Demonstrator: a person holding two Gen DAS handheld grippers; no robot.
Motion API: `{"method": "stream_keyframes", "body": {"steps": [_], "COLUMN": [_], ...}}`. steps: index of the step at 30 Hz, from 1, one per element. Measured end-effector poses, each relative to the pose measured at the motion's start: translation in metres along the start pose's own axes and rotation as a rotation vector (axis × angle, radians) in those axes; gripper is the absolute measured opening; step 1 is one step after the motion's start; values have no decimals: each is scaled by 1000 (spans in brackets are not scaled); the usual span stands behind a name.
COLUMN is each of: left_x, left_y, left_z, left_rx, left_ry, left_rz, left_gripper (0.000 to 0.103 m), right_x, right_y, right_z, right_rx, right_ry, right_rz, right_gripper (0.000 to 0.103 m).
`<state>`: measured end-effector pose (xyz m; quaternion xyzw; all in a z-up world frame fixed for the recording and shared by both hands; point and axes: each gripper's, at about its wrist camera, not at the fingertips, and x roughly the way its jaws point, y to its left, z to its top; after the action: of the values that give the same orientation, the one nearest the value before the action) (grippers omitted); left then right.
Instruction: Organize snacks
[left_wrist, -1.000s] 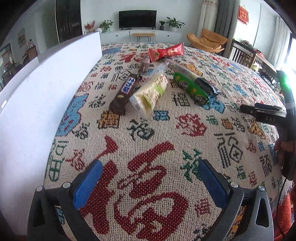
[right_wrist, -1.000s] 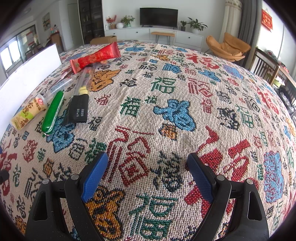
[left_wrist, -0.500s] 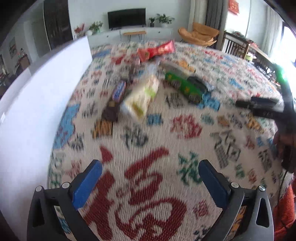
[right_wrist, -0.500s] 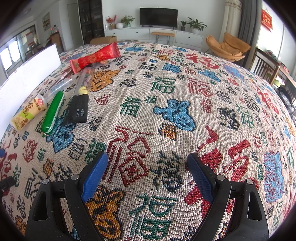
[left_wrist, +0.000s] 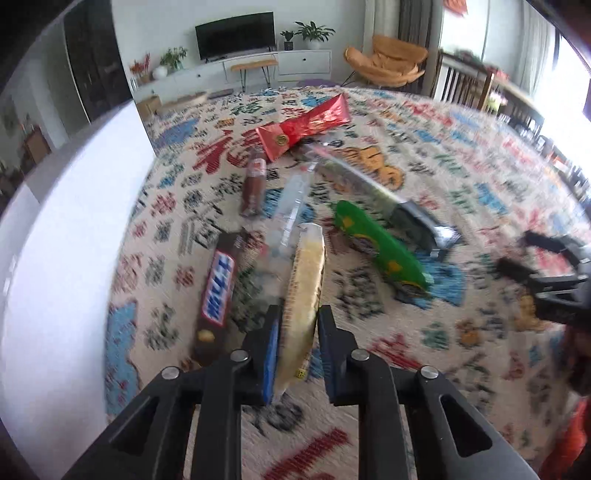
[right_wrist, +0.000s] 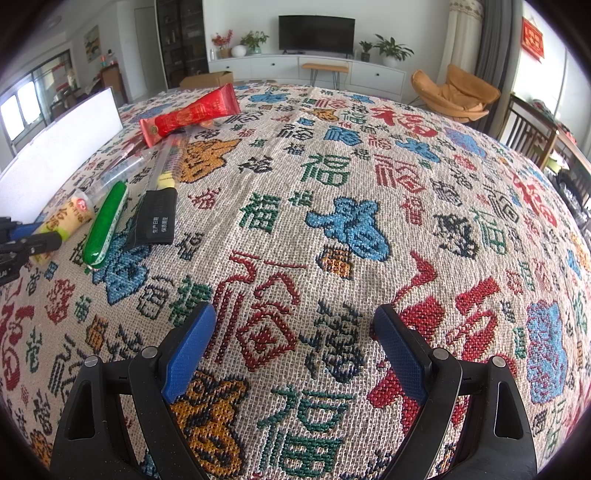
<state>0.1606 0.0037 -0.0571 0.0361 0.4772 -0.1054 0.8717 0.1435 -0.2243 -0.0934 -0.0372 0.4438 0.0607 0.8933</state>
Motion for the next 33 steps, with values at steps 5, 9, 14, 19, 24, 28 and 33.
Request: {"method": "stream_keyframes", "body": {"steps": [5,9,14,19,24,28,33], "left_x": [-37,-48,-51,-33,-13,-12,-10], "left_y": [11,26,44,11,1,8,10], "left_z": [-37,-62,-67,-63,-70,-74,-74], "left_rx": [-165,-194,-275,-117,-74,-103,-103], "left_ry": [40,27,-13,3,-11,-73,-85], "left_rz": [-255,-139,-139,-101,67,101,95], "left_gripper": [17,64,79,87,86,87,90], "right_x": [0,0,0,0,0,1,1], "right_y": [0,0,0,-1,-1,-3,-2], "right_z": [0,0,0,-1,-1,-1,-1], "right_rx": [0,0,0,2,4,24,26], "right_ry": [0,0,-1,-1,-1,6,7], "right_rz": [0,0,-1,-2,-2,5,0], "right_gripper": [90,90,90,90,90,94,94]}}
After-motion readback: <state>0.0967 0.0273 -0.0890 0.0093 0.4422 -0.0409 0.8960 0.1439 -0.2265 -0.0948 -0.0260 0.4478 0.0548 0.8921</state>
